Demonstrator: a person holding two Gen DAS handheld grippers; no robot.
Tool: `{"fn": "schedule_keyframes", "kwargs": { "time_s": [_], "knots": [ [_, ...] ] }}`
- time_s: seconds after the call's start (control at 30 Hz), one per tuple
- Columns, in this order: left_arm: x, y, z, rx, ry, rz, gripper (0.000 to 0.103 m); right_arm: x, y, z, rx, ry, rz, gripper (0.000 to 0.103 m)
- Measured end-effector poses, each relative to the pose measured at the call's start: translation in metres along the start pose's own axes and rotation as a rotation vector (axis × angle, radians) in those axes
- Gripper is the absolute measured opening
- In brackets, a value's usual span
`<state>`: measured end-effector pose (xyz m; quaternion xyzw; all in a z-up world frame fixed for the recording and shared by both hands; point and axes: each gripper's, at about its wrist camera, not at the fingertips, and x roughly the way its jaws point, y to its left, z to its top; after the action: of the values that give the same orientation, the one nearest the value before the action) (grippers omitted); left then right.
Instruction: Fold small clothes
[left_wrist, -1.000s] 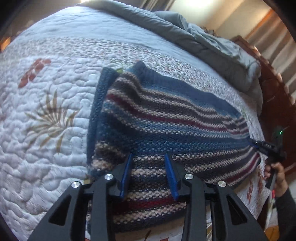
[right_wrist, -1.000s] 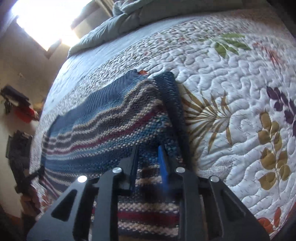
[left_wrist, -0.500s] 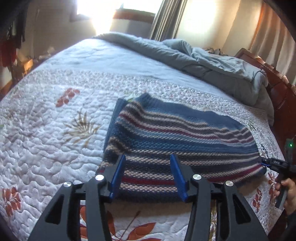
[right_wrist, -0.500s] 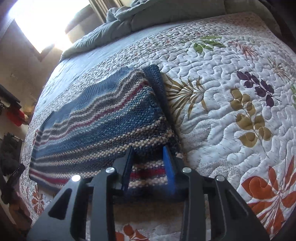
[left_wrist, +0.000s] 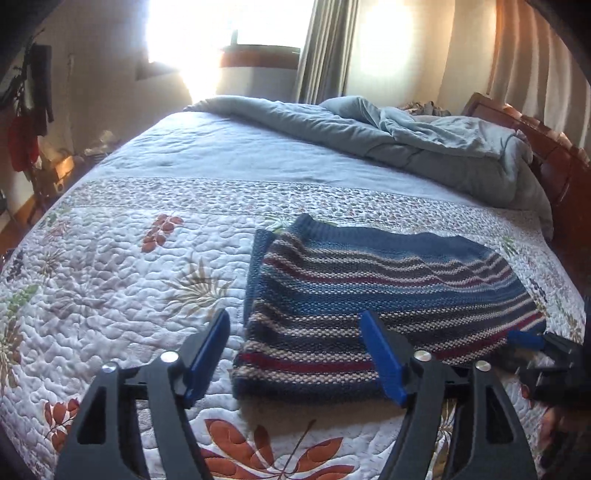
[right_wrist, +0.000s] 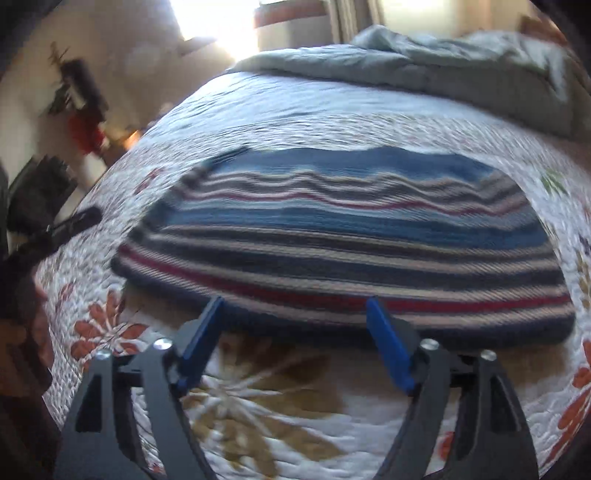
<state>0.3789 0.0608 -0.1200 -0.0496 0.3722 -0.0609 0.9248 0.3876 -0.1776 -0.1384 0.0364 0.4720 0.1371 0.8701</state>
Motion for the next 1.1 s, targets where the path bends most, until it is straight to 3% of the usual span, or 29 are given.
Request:
{"fn": "schedule_keyframes", "kwargs": {
  "time_s": [0.2, 0.33, 0.6, 0.8, 0.93, 1.1],
  "knots": [
    [-0.006, 0.012, 0.001, -0.004, -0.005, 0.068, 0.098, 0.011, 0.081, 0.004, -0.173, -0.044, 0.018, 0.092],
    [-0.003, 0.018, 0.000, -0.001, 0.014, 0.075, 0.099, 0.019, 0.119, 0.001, -0.279, -0.086, -0.003, 0.094],
    [0.032, 0.061, 0.015, -0.020, 0.168, -0.123, 0.099, 0.028, 0.163, -0.021, -0.476, -0.150, -0.072, 0.095],
    [0.099, 0.101, 0.048, -0.122, 0.370, -0.298, 0.099, 0.039, 0.195, -0.043, -0.670, -0.201, -0.170, 0.095],
    [0.146, 0.106, 0.059, -0.178, 0.471, -0.409, 0.099, 0.056, 0.214, -0.050, -0.778, -0.177, -0.209, 0.095],
    [0.193, 0.101, 0.064, -0.229, 0.550, -0.488, 0.099, 0.080, 0.219, -0.036, -0.772, -0.107, -0.199, 0.095]
  ]
}}
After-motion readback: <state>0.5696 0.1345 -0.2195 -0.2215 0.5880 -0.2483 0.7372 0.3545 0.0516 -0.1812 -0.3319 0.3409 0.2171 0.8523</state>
